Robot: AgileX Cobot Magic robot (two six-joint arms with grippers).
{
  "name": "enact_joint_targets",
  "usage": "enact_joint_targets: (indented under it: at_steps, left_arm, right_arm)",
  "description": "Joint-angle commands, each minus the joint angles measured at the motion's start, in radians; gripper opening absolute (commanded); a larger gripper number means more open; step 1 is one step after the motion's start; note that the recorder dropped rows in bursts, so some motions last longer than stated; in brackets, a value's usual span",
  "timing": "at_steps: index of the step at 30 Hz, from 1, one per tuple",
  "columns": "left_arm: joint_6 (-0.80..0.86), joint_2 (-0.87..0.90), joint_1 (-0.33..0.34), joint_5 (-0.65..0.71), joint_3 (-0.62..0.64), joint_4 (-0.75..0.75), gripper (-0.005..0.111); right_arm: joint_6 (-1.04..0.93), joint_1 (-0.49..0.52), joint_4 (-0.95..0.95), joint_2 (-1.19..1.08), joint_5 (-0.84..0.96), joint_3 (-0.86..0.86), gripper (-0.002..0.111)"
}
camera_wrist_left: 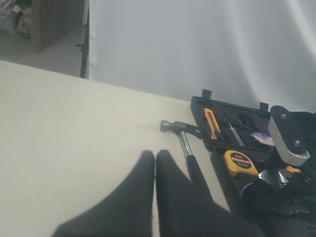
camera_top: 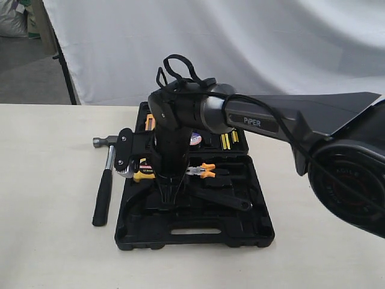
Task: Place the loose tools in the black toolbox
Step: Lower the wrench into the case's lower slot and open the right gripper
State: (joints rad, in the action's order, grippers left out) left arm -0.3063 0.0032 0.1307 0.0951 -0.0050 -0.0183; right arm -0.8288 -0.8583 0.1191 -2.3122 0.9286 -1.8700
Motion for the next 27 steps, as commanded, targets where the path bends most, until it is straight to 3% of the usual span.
enact_joint_targets:
  at_steps: [1, 4, 9, 12, 16, 22, 27]
  left_arm:
    - [-0.005, -0.003, 0.025, -0.007, -0.003, -0.004, 0.001]
    - [-0.005, -0.003, 0.025, -0.007, -0.003, -0.004, 0.001]
    - [-0.005, -0.003, 0.025, -0.007, -0.003, -0.004, 0.001]
    - [-0.005, -0.003, 0.025, -0.007, -0.003, -0.004, 0.001]
    - [-0.005, -0.003, 0.025, -0.007, -0.003, -0.004, 0.001]
    - [-0.005, -0.003, 0.025, -0.007, -0.003, -0.004, 0.001]
    - [-0.005, -0.003, 0.025, -0.007, -0.003, -0.004, 0.001]
  right_arm:
    - [0.005, 0.007, 0.023, 0.004, 0.026, -0.001, 0.003]
    - [0.005, 0.007, 0.023, 0.004, 0.028, -0.001, 0.023]
    - [0.005, 0.007, 0.018, 0.006, 0.060, -0.001, 0.081]
    - [0.005, 0.007, 0.013, 0.015, 0.064, -0.001, 0.098]
    - [0.023, 0.007, 0.011, 0.050, 0.067, -0.001, 0.100]
    - [0.265, 0.007, 0.015, 0.124, 0.060, -0.001, 0.100]
    - [0.324, 0.007, 0.044, 0.166, 0.086, -0.001, 0.100]
